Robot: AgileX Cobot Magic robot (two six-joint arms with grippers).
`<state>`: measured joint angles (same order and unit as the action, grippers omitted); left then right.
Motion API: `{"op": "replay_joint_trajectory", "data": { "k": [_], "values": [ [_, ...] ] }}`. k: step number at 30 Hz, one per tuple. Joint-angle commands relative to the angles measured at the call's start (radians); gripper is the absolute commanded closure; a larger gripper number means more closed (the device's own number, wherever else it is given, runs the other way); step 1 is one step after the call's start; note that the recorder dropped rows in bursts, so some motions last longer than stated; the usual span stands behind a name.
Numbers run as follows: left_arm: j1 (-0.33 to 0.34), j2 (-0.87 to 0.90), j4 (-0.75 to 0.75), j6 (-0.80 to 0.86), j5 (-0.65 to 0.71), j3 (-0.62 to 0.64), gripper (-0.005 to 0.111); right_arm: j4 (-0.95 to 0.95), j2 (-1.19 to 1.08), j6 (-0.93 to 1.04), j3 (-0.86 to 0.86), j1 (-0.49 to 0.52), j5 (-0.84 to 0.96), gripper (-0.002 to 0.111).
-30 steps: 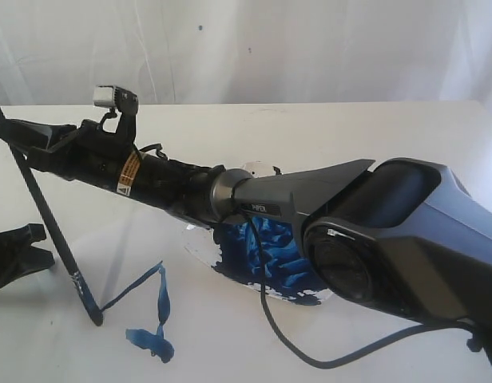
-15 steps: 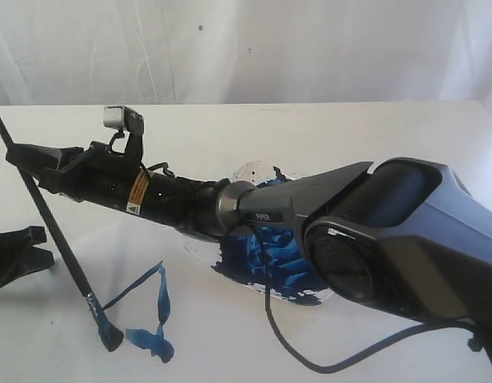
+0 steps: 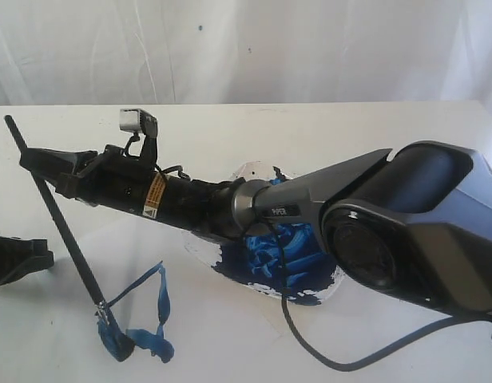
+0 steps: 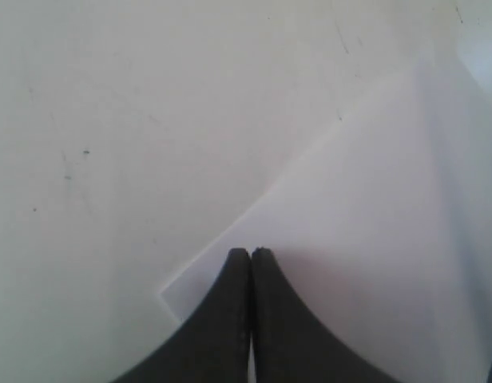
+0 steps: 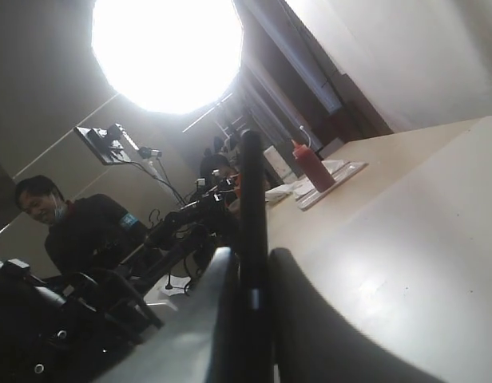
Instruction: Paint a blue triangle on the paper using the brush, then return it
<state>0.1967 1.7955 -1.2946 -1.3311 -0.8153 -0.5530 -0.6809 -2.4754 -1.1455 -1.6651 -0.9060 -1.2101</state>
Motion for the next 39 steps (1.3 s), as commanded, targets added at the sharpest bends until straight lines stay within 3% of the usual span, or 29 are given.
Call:
{"op": "replay_joint_trajectory", "data": {
  "k": [1, 23, 39],
  "values": [
    [0.0, 0.01, -0.011, 0.008, 0.136, 0.005, 0.107, -0.028, 0.024, 0.046, 0.057, 0.012, -0.011, 0.108],
    [0.0, 0.01, -0.011, 0.008, 0.136, 0.005, 0.107, -0.025, 0.109, 0.14, 0.271, 0.051, -0.011, 0.108],
    [0.0, 0.01, -0.011, 0.008, 0.136, 0.005, 0.107, 0.02, 0.112, 0.159, 0.246, 0.051, -0.011, 0.108]
  ]
}}
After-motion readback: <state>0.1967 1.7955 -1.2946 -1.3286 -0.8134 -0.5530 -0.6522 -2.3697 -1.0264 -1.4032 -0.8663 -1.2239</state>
